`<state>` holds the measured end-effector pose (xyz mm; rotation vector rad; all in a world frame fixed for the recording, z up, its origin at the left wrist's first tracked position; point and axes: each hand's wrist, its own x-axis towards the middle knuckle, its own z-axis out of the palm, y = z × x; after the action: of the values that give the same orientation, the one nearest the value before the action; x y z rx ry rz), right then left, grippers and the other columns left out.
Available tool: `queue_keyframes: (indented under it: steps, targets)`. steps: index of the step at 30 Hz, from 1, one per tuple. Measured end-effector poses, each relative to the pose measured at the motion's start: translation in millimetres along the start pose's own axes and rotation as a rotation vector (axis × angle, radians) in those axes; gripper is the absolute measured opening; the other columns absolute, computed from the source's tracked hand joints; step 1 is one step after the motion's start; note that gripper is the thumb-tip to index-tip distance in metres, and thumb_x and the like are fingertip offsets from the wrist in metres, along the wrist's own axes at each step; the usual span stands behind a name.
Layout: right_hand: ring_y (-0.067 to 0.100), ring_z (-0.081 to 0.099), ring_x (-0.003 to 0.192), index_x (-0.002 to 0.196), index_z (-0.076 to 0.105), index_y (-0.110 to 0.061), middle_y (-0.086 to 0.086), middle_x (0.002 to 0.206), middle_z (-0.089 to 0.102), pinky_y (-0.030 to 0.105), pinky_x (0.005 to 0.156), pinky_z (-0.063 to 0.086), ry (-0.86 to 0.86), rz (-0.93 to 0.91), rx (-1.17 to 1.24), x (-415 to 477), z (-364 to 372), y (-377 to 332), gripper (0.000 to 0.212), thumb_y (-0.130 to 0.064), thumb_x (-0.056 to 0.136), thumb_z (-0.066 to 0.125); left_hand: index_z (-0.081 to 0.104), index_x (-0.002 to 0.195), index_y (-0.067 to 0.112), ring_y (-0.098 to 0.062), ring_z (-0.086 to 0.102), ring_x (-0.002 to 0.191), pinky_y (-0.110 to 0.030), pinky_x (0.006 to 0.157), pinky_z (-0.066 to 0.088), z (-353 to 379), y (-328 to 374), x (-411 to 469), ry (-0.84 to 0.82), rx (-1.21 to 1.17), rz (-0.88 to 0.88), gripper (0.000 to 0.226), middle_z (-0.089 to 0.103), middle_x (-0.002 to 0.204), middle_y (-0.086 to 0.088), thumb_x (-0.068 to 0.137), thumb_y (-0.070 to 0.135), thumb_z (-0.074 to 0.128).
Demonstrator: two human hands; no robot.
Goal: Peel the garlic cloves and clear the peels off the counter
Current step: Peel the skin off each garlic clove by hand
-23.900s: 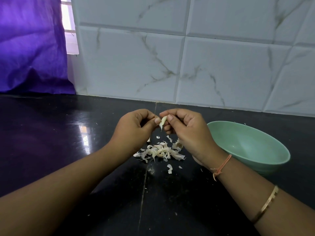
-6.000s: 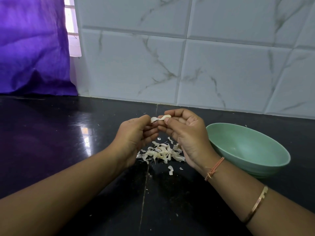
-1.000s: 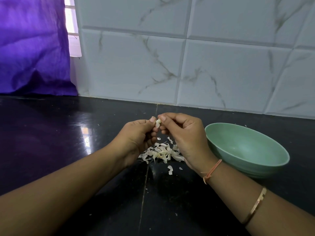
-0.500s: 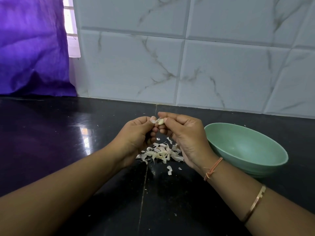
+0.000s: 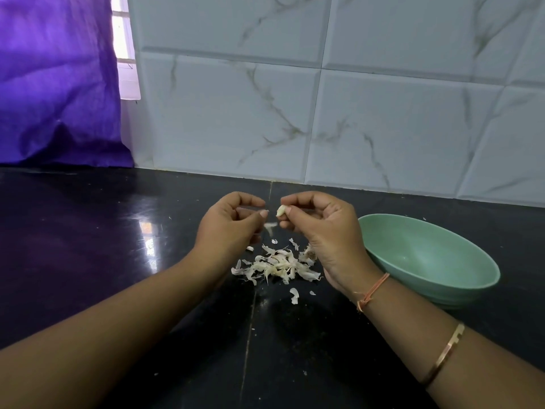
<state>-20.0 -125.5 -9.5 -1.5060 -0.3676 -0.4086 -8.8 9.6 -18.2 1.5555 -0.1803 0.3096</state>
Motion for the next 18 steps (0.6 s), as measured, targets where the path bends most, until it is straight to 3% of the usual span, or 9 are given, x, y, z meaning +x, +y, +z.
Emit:
queue_keyframes:
  steps: [3,7,9,12,15,18]
  targets:
    - [0.013,0.066,0.062,0.081,0.068,-0.011,0.008,0.073,0.07,0.025,0.07,0.056,0.008,-0.03,-0.097,0.5,-0.9,2.3,0.017,0.005,0.083,0.062,0.064,0.088,0.017,-0.007,0.056,0.06,-0.016,0.057,0.051,0.3,-1.3,-0.2,-0.034,-0.026,0.001,0.015,0.06,0.072,-0.004,0.09,0.005,0.056]
    - [0.017,0.067,0.065,0.081,0.069,-0.016,0.013,0.082,0.07,0.026,0.068,0.057,0.025,-0.086,-0.253,-0.3,-0.4,3.0,0.018,0.0,0.082,0.064,0.069,0.08,0.013,-0.006,0.06,0.063,-0.022,0.066,0.055,2.6,1.8,-3.4,-0.062,-0.078,0.0,0.018,0.067,0.07,0.002,0.082,0.03,0.063]
    - [0.022,0.065,0.065,0.084,0.068,-0.022,0.007,0.081,0.068,0.033,0.069,0.056,0.023,-0.106,-0.3,-1.4,0.8,2.7,0.019,-0.003,0.082,0.065,0.07,0.078,0.013,-0.007,0.061,0.062,-0.024,0.067,0.055,3.1,1.7,-4.6,-0.082,-0.034,0.016,0.019,0.067,0.067,-0.001,0.072,0.032,0.069]
    - [0.023,0.064,0.066,0.093,0.064,-0.025,0.008,0.081,0.066,0.035,0.071,0.056,0.01,-0.094,-0.257,-1.8,2.6,1.6,0.027,0.0,0.081,0.065,0.071,0.076,0.012,-0.007,0.059,0.058,-0.02,0.062,0.053,2.2,2.5,-3.8,-0.064,-0.044,0.01,0.001,0.067,0.064,-0.003,0.076,0.012,0.071]
    - [0.014,0.066,0.066,0.1,0.062,-0.016,0.008,0.082,0.067,0.025,0.069,0.056,0.008,-0.024,-0.113,-1.1,2.9,0.3,0.026,0.002,0.081,0.066,0.07,0.077,0.007,-0.004,0.058,0.054,-0.013,0.056,0.05,1.4,3.8,-2.7,-0.049,-0.137,-0.04,0.004,0.068,0.062,-0.001,0.08,0.006,0.067]
    - [0.008,0.063,0.062,0.091,0.065,-0.004,0.008,0.078,0.067,0.016,0.061,0.052,0.002,0.072,0.042,-1.3,2.7,-0.7,0.014,0.002,0.079,0.068,0.069,0.078,0.006,-0.004,0.06,0.055,-0.013,0.056,0.05,1.5,4.6,-3.6,-0.042,-0.203,-0.06,0.006,0.067,0.06,0.0,0.081,0.005,0.065]
